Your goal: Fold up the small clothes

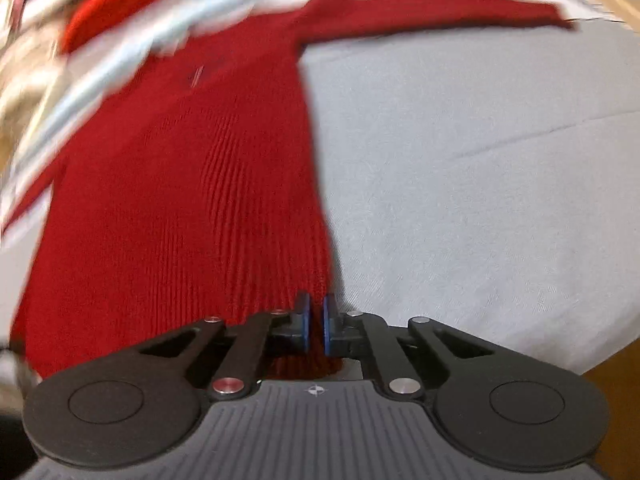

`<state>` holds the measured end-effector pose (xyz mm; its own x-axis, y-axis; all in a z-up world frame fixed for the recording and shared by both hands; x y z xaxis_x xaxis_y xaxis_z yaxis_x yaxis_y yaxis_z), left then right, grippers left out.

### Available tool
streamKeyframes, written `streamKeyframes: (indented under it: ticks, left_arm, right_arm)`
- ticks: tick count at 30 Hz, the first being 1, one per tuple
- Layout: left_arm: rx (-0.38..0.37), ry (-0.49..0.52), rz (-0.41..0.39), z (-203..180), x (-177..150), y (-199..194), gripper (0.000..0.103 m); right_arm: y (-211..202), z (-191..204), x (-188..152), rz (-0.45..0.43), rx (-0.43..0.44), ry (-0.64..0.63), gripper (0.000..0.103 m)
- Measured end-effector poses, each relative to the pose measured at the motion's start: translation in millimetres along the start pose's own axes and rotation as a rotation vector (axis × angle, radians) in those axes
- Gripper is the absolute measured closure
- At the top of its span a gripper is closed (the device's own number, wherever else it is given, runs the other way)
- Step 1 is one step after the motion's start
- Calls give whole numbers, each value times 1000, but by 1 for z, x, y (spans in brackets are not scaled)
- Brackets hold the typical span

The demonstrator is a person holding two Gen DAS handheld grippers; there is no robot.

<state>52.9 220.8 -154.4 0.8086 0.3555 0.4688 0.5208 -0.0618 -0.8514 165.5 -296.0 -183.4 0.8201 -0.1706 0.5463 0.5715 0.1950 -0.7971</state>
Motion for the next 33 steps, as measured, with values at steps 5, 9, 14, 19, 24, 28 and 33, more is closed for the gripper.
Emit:
streamKeyframes:
  ticks: [5, 9, 14, 19, 24, 28, 33]
  left_arm:
    - [25, 72, 74, 2, -20, -1, 90]
    - [75, 90, 157, 10, -28, 14, 88]
    - [93, 92, 146, 12, -22, 15, 60]
    - [91, 28, 161, 23, -18, 30, 86]
    - [2, 132, 185, -9, -38, 23, 95]
    - [43, 141, 190, 5, -37, 24, 94]
    - [109, 130, 144, 7, -24, 22, 84]
  right_arm:
    - [-35, -19, 29, -156, -130, -98, 100]
    - [0, -12, 3, 10, -161, -183, 96]
    - [8, -15, 2, 37, -134, -49, 57]
    - [16, -4, -16, 124, -96, -67, 67]
    - [-1, -2, 8, 28, -114, -83, 95]
    - [-4, -13, 11, 17, -190, -126, 95]
    - [0, -10, -3, 76, -265, -226, 72]
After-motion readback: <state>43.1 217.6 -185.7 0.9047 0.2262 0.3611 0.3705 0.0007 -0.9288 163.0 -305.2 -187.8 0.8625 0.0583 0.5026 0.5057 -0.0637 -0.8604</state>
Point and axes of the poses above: each gripper's, at about its wrist camera, not at the fingertips, and y roughly the way its jaws point, z to its left, x to its top, the point moved 9 cm from there along y, roughly the way its jaws point, and after that the axes turned 6 degrees about -z, right-handed, at the moved point
